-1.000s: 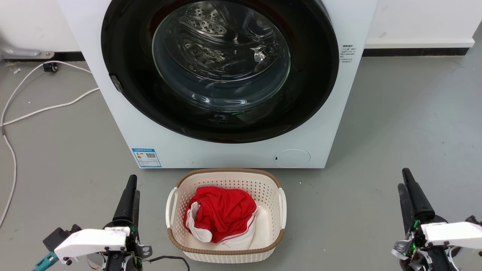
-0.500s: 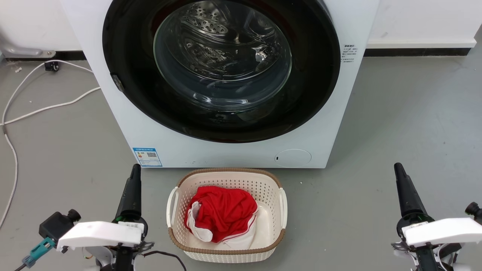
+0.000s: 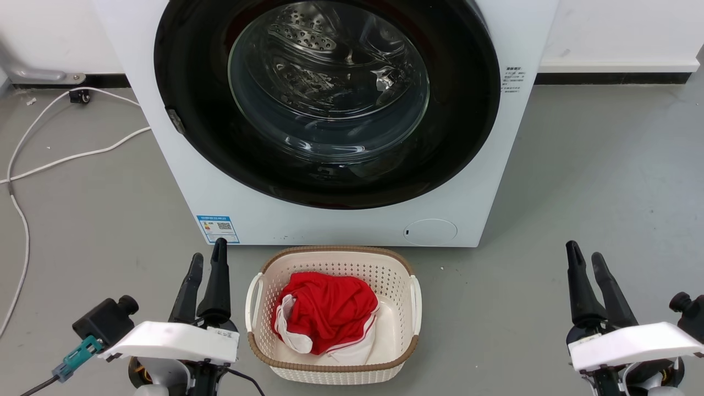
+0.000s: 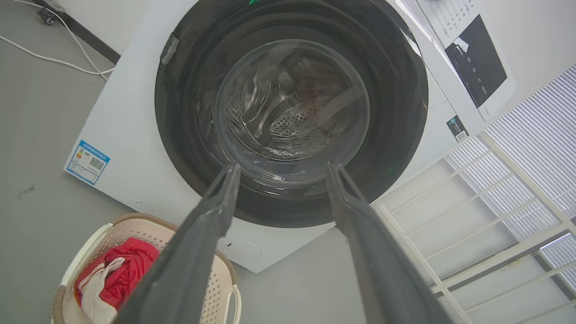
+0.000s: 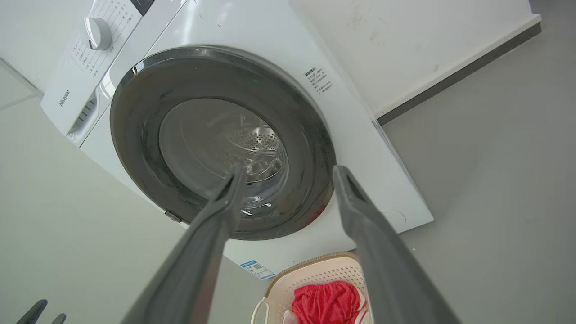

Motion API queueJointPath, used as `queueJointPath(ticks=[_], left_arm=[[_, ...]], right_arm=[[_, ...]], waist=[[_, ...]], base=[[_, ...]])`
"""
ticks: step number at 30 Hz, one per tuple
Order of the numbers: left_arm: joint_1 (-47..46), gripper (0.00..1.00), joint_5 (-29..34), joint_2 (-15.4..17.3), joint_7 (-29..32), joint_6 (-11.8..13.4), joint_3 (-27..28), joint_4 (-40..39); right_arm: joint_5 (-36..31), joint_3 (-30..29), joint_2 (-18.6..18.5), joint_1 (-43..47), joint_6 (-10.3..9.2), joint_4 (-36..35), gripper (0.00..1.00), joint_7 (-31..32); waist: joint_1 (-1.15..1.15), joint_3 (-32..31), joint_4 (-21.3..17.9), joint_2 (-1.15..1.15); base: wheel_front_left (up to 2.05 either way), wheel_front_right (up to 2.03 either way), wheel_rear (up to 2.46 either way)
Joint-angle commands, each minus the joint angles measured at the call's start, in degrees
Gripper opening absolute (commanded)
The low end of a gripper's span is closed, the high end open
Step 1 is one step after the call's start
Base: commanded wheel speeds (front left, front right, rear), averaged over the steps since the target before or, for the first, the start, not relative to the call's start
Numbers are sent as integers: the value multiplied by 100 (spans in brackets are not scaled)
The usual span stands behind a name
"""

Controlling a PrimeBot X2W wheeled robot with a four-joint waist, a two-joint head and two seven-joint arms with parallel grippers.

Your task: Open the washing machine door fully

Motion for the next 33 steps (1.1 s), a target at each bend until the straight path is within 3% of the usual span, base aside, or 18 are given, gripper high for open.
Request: queueJointPath(ticks=[1, 33], left_arm=[[-11, 100, 169, 14, -58, 5, -29, -108], [46, 100, 2608, 8, -553, 102, -271, -141]], right_arm=[[-178, 13, -4, -18, 0, -105, 100, -46], [-2598, 88, 9, 210, 0, -340, 100, -324]], waist=[[0, -1, 1, 0], [0, -25, 13, 0]], base=[[0, 0, 0], [0, 0, 0]])
